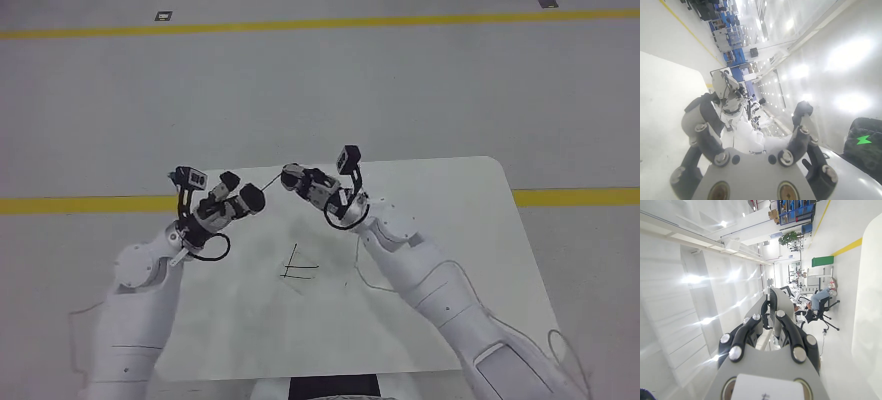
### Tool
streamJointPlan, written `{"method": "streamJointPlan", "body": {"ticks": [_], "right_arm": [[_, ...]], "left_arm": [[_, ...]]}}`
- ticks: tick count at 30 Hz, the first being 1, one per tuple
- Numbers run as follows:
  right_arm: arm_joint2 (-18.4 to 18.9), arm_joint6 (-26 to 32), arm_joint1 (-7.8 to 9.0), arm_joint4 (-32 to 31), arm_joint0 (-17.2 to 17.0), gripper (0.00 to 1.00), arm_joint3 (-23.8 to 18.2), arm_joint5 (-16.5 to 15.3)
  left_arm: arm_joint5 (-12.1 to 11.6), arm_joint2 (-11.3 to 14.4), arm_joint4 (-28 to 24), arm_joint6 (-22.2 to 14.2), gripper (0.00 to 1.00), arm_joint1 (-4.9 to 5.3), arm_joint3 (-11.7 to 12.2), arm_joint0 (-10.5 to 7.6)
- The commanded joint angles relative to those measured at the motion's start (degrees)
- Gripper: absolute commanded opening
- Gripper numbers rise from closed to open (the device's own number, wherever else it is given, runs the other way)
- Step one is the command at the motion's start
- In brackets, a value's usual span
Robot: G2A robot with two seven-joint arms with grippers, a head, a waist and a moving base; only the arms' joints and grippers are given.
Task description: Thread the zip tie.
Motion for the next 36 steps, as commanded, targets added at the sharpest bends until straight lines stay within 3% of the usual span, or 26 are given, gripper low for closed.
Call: {"method": "streamJointPlan", "body": {"ticks": [1,8,18,19,20,25,36], "right_arm": [[-0.26,-0.32,-0.1,-0.37,-0.13,0.0,-0.35,0.35],[-0.26,-0.32,-0.1,-0.37,-0.13,0.0,-0.35,0.35],[-0.28,-2.8,-0.2,-3.89,-1.59,0.0,-3.37,0.84],[-0.22,-2.85,-0.21,-4.0,-1.64,0.0,-3.49,0.87],[-0.13,-2.89,-0.23,-4.15,-1.7,0.0,-3.61,0.95],[-0.19,-2.99,-0.29,-5.72,-1.63,0.0,-3.79,1.84],[-0.69,-3.77,-0.76,-8.17,-1.19,0.0,-3.73,1.48]], "left_arm": [[0.02,0.53,0.31,-0.1,1.0,-0.04,0.16,-0.25],[0.02,0.53,0.31,-0.1,1.0,-0.04,0.16,-0.25],[0.23,1.5,2.51,2.62,1.0,0.43,-0.31,0.3],[0.18,1.5,2.56,2.71,0.93,0.49,-0.26,0.29],[0.12,1.51,2.58,2.82,0.76,0.55,-0.2,0.29],[0.04,1.72,2.3,3.25,0.51,0.78,-0.06,0.31],[0.17,2.08,2.36,3.6,0.39,1.36,0.61,0.18]]}}
